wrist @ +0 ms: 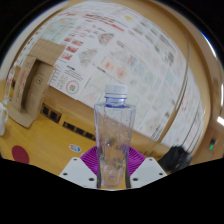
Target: Pour water
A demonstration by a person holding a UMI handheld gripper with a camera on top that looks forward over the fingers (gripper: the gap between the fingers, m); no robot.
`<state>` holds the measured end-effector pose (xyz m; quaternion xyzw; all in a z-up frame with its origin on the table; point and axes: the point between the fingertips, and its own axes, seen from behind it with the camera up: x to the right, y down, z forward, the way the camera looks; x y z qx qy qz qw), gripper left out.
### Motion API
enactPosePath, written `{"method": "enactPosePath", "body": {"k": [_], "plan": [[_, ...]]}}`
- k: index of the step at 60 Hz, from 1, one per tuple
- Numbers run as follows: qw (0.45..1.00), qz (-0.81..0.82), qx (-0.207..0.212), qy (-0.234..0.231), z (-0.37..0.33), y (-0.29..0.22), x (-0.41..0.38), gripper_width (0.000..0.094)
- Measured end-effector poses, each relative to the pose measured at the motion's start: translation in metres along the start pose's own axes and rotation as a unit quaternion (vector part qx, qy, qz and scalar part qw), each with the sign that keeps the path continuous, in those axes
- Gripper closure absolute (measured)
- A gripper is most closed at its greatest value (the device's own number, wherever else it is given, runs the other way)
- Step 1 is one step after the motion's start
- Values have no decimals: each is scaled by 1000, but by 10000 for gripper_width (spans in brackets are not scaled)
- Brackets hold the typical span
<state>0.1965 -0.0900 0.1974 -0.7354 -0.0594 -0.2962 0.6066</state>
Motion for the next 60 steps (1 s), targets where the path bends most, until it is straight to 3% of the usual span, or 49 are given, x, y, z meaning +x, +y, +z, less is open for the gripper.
{"method": "enactPosePath", "body": {"k": [8, 13, 24, 28, 37, 43, 52, 60], "plan": [[983, -166, 50, 65, -29, -92, 7, 618], [950, -288, 90, 81, -44, -150, -18, 618], [828, -530, 172, 58, -75, -222, -135, 618], [775, -599, 200, 42, -76, -216, -182, 620], [667, -722, 184, 9, -81, -194, -245, 619], [622, -760, 187, -4, -82, -177, -275, 620], [623, -762, 178, -11, -84, -172, -279, 621], [671, -718, 183, -13, -93, -194, -263, 619]]}}
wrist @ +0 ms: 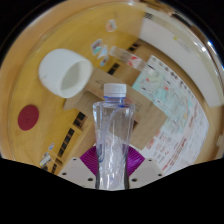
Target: Pour water
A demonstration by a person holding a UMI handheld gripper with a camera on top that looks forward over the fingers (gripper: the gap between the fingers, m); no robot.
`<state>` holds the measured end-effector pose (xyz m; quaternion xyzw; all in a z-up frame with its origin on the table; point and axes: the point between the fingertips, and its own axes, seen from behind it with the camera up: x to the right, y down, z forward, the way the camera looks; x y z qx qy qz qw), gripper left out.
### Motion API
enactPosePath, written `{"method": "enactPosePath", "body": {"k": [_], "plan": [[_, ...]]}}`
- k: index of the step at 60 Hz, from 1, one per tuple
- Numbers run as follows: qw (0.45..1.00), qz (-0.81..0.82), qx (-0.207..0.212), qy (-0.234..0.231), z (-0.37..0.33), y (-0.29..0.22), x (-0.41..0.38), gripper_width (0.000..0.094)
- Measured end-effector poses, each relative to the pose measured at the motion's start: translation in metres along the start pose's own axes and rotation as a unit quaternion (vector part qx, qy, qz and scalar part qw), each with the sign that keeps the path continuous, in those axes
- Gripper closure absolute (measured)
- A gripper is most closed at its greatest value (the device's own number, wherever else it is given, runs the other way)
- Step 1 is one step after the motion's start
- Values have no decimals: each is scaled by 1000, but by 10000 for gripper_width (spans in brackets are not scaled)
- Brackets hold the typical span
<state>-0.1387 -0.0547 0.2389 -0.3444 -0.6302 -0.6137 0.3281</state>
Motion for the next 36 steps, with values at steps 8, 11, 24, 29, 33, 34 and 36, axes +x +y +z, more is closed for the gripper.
{"method": "enactPosePath", "body": {"k": [8, 11, 24, 29, 33, 34, 36], "plan": [[980, 195, -18, 19, -13, 40, 49, 619], [956, 292, -27, 20, -22, 56, 70, 618], [745, 666, 13, 29, -40, 120, 119, 618], [653, 757, 19, 9, -38, 113, 107, 619], [596, 803, 17, -21, -36, 103, 74, 619], [585, 810, 21, -30, -34, 105, 62, 620], [565, 823, 21, -47, -31, 97, 43, 620]]}}
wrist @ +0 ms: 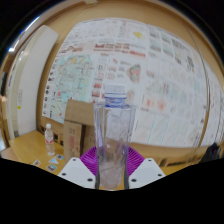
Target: Pour water
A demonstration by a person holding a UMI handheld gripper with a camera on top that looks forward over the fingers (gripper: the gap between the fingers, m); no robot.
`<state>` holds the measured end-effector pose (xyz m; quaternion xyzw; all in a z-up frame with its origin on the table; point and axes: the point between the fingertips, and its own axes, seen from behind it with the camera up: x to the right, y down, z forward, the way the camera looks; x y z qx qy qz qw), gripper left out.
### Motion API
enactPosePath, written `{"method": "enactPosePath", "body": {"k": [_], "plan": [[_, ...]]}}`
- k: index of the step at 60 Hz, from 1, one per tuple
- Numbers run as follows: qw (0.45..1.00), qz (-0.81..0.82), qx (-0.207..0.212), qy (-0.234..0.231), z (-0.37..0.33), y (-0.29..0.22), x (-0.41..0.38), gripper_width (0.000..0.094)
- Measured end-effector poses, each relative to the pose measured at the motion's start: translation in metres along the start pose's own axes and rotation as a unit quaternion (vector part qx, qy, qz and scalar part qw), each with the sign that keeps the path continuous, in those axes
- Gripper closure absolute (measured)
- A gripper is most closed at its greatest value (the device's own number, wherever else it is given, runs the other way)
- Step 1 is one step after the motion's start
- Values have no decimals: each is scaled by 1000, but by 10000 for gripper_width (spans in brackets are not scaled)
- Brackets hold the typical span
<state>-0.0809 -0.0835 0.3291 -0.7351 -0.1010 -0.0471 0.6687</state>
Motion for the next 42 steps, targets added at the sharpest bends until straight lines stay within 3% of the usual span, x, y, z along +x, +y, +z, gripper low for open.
{"method": "enactPosePath", "body": {"k": [12, 30, 32, 42], "plan": [[996, 58, -57, -26, 20, 119, -17, 619], [986, 100, -127, -32, 30, 238, -42, 603], [989, 102, -99, -29, 31, 232, -42, 612], [992, 87, -90, -20, 24, 236, -46, 543]]}}
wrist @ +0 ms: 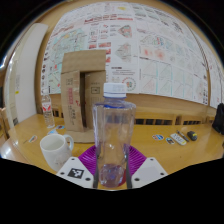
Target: Pour water
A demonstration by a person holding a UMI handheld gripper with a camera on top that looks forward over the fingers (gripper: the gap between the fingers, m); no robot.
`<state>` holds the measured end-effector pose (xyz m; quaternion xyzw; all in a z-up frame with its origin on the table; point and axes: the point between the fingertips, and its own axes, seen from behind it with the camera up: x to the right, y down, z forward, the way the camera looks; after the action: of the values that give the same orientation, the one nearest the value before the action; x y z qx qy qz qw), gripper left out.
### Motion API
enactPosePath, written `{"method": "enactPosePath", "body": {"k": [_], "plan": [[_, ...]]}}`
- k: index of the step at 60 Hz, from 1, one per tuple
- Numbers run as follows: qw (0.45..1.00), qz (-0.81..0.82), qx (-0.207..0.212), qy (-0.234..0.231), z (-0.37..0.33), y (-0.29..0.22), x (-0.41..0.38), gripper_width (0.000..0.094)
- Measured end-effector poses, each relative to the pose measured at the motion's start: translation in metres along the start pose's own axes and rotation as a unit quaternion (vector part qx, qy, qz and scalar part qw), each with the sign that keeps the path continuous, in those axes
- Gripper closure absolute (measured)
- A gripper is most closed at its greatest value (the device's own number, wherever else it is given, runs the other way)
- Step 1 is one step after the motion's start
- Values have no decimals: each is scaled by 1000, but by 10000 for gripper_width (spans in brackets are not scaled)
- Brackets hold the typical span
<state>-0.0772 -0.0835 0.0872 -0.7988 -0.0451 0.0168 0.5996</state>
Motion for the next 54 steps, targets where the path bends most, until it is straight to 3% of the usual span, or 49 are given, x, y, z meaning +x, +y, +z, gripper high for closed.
{"method": "enactPosePath", "body": {"k": [8, 10, 14, 17, 20, 26, 43, 54], "plan": [[1000, 8, -18, 5, -4, 3, 0, 427], [999, 16, -34, 5, -6, 7, -2, 355], [998, 31, -57, 5, -19, 12, -6, 67], [997, 31, -71, 20, -35, 13, -3, 121], [996, 24, -74, 38, -57, 8, -2, 77], [996, 11, -74, 56, -114, -8, -15, 88], [994, -1, -83, 75, -296, -10, -80, 90], [993, 19, -90, 78, -375, 3, -119, 85]]}}
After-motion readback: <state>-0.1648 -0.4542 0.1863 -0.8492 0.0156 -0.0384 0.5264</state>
